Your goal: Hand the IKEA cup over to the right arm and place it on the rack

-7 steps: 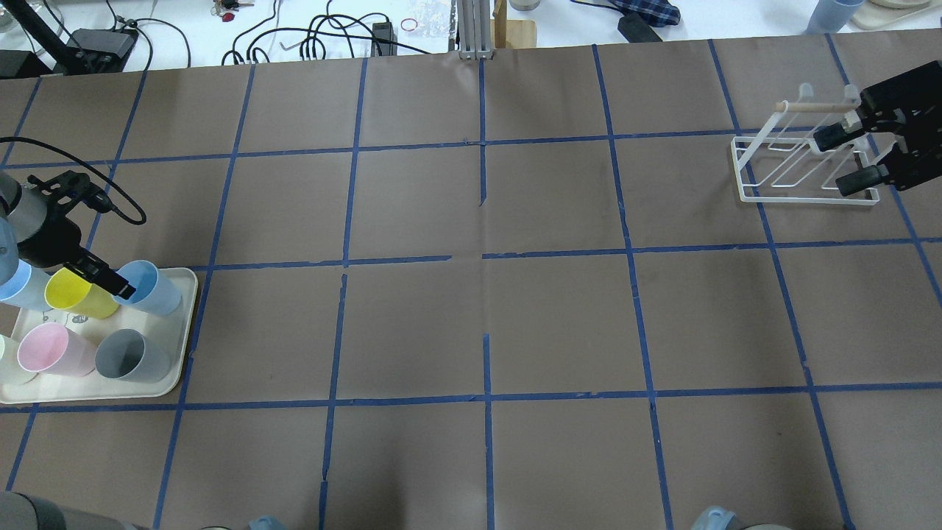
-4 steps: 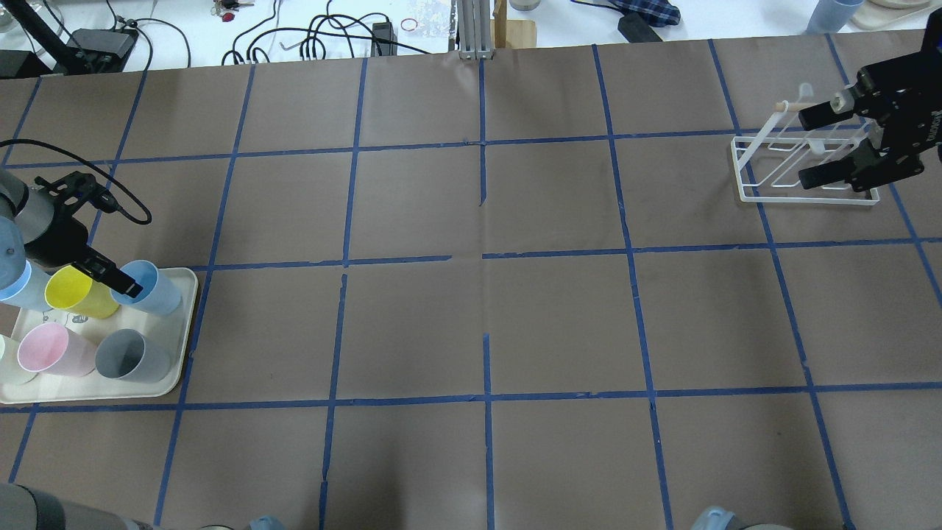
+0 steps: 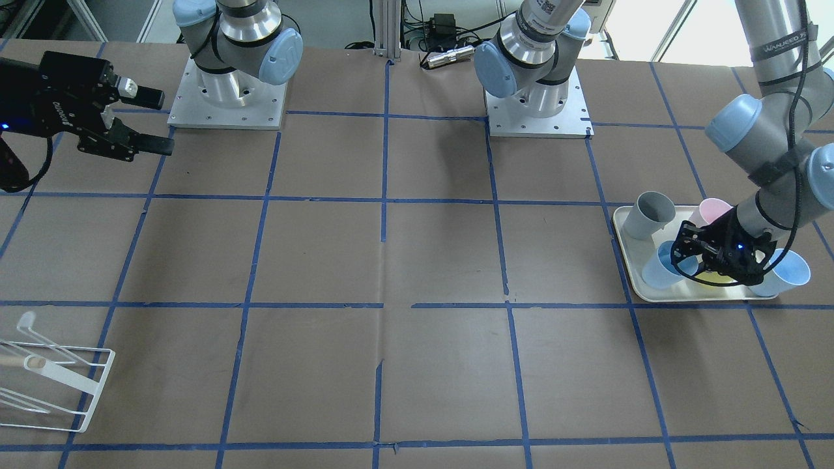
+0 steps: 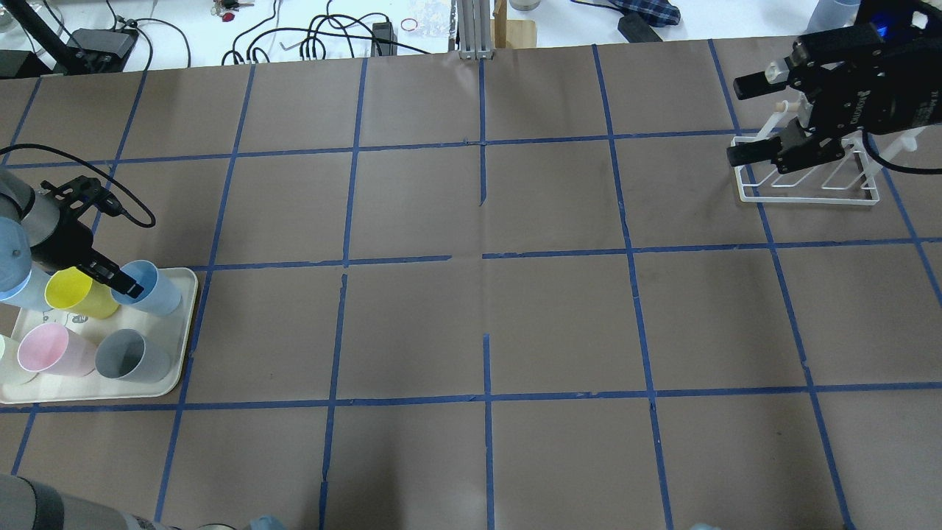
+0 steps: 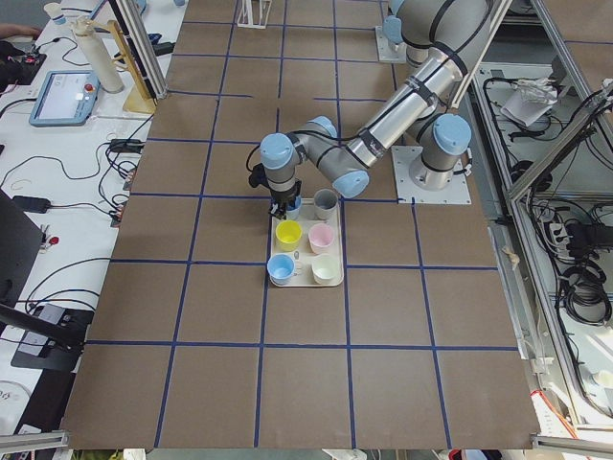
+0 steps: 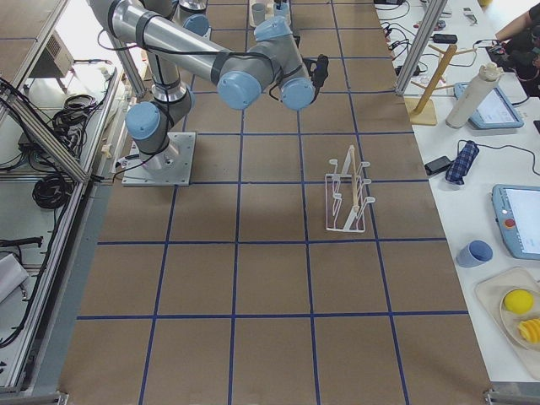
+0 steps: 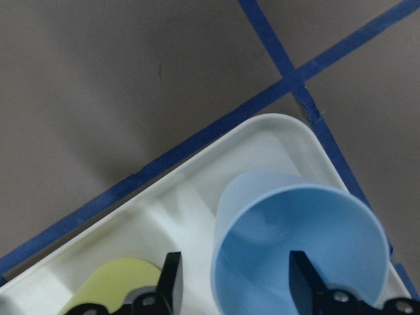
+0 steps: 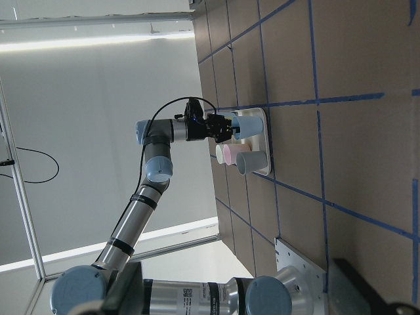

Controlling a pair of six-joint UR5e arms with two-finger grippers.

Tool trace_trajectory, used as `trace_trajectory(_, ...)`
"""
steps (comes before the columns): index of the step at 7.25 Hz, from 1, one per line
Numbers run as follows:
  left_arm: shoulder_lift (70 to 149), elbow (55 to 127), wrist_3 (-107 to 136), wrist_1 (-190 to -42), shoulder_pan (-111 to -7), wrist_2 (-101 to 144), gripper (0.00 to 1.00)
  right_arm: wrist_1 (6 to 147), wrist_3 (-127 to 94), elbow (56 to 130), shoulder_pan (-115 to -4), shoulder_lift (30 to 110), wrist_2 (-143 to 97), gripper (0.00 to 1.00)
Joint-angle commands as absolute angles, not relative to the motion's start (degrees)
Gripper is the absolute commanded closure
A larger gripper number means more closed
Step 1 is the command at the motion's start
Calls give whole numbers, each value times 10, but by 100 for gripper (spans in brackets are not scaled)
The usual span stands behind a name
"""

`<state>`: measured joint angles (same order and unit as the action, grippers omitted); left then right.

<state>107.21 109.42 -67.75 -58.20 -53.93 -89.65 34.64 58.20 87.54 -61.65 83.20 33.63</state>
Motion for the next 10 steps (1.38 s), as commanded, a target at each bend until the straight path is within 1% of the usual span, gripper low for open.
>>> trace_trajectory(1,1071,1092,-672,-583,-541,-896,100,343,584,875,-649,833,313,0)
trace_trajectory(2,1071,1078,-666,-588,-548,-894,100,343,584,868,-668,834,310,0)
trace_trajectory(3,1064,1060,-636,-617,-550,-866,100,342,583,867,-686,839,286,3)
trace_trajectory(6,1034,964,-458,-819,-576,-790,100,302,583,865,-710,851,229,2)
trace_trajectory(7,1024,947,-391,-883,-591,-746,100,301,583,865,-737,852,196,2)
trace_trajectory(10,972,937,-236,-1096,-620,-533,100,301,583,865,-786,852,146,1)
